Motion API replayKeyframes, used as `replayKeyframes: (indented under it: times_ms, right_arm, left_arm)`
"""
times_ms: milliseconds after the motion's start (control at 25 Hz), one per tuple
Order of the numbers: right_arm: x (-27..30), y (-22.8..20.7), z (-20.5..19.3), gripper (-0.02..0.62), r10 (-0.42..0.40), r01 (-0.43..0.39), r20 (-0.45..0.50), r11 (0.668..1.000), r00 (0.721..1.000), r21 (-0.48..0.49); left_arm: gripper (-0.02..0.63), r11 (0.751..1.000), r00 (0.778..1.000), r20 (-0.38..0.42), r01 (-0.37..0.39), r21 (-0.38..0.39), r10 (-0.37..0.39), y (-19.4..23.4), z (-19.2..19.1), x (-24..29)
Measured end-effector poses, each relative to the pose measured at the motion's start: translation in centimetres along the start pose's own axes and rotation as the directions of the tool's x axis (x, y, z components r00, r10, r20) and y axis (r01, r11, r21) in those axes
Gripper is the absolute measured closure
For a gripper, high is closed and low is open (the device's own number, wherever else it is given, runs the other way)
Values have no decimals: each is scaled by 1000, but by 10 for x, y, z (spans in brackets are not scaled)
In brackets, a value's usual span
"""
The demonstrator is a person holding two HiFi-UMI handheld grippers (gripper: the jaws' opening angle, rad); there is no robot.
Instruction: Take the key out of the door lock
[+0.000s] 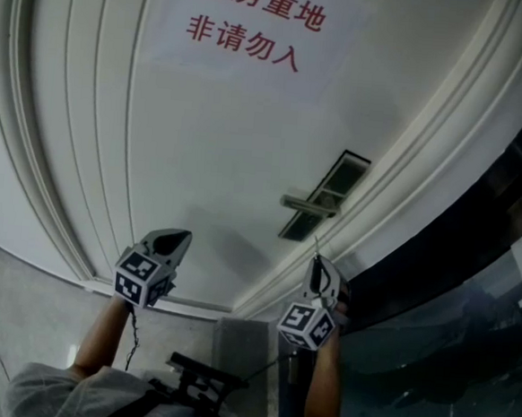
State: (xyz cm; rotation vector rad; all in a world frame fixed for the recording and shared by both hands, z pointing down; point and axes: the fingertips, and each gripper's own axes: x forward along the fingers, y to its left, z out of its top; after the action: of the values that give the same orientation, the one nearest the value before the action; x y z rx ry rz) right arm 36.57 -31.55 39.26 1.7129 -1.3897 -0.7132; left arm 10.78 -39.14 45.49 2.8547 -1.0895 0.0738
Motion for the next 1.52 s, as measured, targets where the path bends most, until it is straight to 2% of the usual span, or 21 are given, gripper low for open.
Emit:
replayKeyframes:
  times_ms: [120,280,440,600,800,1000,1160,1520]
  right_arm:
    - [-12,1,9,575,20,-20,7,989,1000,147]
    - [-26,10,9,575,40,-45,20,942,999,332]
    - [-39,15,13,575,39,-58,48,865,998,499]
    - [-53,22,14,575,38,-63,53,777,998,627]
    - [-74,34,15,575,20,-42,39,707,999,705]
    - [-97,51,25,575,10,-42,47,663,999,747]
    - [-114,65,30,575,6,-32,37,644,999,764]
    - [-143,80,42,575,-7,-18,29,631,1000,775]
  left_arm:
    - [601,1000,1000,-5,7,2,-7,-2,-1,-7]
    - [601,1000,1000,-10,20,12,-20,-5,-3,-15]
    - [601,999,999,-10,31,24,-31,-9,-2,-25]
    - [601,999,999,2,34,30,-34,-10,0,-36]
    - [601,998,999,5,49,31,-49,-12,-3,-51]
    - [601,998,999,2,50,25,-50,-10,-11,-70]
    - [601,998,998,-8,55,22,-55,-9,-19,-87]
    - [601,998,998,5,55,27,-55,-4,-20,-111]
